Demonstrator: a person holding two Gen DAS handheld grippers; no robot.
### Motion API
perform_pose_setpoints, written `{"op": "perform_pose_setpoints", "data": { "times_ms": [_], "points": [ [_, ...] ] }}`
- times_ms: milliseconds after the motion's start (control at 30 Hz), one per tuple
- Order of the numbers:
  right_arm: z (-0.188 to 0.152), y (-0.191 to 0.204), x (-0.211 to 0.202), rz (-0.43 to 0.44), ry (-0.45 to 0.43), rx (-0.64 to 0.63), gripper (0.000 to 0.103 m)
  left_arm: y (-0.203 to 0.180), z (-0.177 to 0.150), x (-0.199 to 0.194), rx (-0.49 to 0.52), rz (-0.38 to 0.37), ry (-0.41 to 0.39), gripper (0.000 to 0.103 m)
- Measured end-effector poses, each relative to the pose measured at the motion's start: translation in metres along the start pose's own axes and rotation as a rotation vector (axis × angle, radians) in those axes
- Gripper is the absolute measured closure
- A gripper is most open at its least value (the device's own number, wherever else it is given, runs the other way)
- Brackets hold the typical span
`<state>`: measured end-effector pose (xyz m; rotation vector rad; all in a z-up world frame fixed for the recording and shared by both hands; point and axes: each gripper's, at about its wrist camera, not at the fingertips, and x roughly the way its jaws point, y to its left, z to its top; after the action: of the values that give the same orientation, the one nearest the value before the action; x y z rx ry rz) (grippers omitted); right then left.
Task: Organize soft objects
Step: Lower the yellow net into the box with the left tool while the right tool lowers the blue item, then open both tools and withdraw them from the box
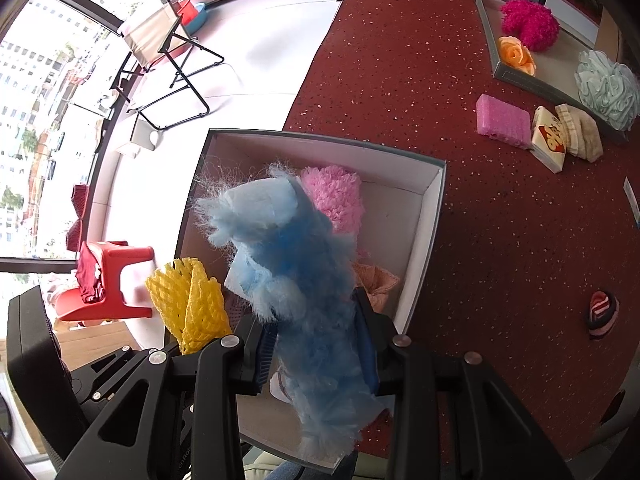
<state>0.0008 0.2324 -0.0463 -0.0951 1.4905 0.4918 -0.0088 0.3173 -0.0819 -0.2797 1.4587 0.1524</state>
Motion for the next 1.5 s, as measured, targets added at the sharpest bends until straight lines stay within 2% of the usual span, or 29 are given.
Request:
{"op": "perform_pose_setpoints", "data": {
  "times_ms": [200,233,267,333,400,533,567,600,700,800,833,867,900,933,1000,1033,1067,1167,1300,1500],
  "points": [
    [0.002,0.002,0.001,-0.014,-0.013,0.001,0.063,-0.003,0.001,0.003,0.011,0.009,-0.001,0.084],
    [0.003,0.002,0.002,-0.016,-0.014,-0.001,0.063,-0.004,0.001,0.003,0.014,0.010,-0.004,0.072],
    [0.003,0.003,0.002,-0.019,-0.015,-0.004,0.062,-0.004,0.001,0.003,0.016,0.007,-0.007,0.036],
    [0.004,0.003,0.002,-0.029,-0.017,-0.013,0.046,-0.005,0.000,0.003,0.012,0.009,-0.015,0.000],
    [0.003,0.003,-0.001,-0.044,-0.029,-0.024,0.018,-0.004,-0.003,-0.003,0.009,0.034,-0.048,0.000],
    [0.000,0.002,-0.011,-0.078,-0.065,-0.065,0.012,-0.004,-0.007,-0.010,0.016,0.052,-0.085,0.000],
    [-0.002,0.001,-0.014,-0.084,-0.074,-0.068,0.004,-0.004,-0.008,-0.011,0.018,0.072,-0.089,0.000],
    [-0.003,0.000,-0.018,-0.088,-0.087,-0.069,0.000,-0.005,-0.009,-0.013,0.024,0.083,-0.094,0.000],
    [-0.012,-0.003,-0.032,-0.093,-0.127,-0.063,0.000,-0.003,-0.018,-0.038,0.016,0.105,-0.198,0.000],
    [-0.022,-0.004,-0.048,-0.095,-0.164,-0.063,0.000,0.004,-0.035,-0.088,-0.004,0.093,-0.401,0.000],
    [-0.026,-0.004,-0.054,-0.098,-0.179,-0.067,0.000,0.006,-0.040,-0.104,-0.008,0.090,-0.441,0.000],
    [-0.030,-0.003,-0.060,-0.109,-0.193,-0.073,0.000,0.008,-0.045,-0.114,-0.013,0.083,-0.448,0.000],
    [-0.032,-0.003,-0.063,-0.117,-0.199,-0.080,0.000,0.011,-0.047,-0.120,-0.015,0.056,-0.424,0.000],
    [-0.035,-0.002,-0.067,-0.126,-0.202,-0.088,0.000,0.015,-0.047,-0.120,-0.019,-0.008,-0.378,0.000],
    [-0.042,0.001,-0.070,-0.137,-0.203,-0.103,0.000,0.019,-0.048,-0.111,-0.035,-0.100,-0.262,0.000],
    [-0.045,0.002,-0.072,-0.139,-0.200,-0.111,0.000,0.019,-0.051,-0.106,-0.047,-0.101,-0.228,0.000],
    [-0.048,0.004,-0.071,-0.137,-0.189,-0.119,0.000,0.019,-0.054,-0.102,-0.055,-0.068,-0.216,0.000],
    [-0.057,0.008,-0.067,-0.154,-0.147,-0.141,0.000,0.012,-0.068,-0.089,-0.025,-0.015,-0.145,0.000],
    [-0.066,0.015,-0.063,-0.216,-0.115,-0.196,0.000,0.004,-0.083,-0.076,0.005,0.016,-0.064,0.000],
    [-0.074,0.022,-0.055,-0.283,-0.079,-0.254,0.000,0.005,-0.082,-0.084,0.025,0.060,-0.060,0.000]
  ]
}}
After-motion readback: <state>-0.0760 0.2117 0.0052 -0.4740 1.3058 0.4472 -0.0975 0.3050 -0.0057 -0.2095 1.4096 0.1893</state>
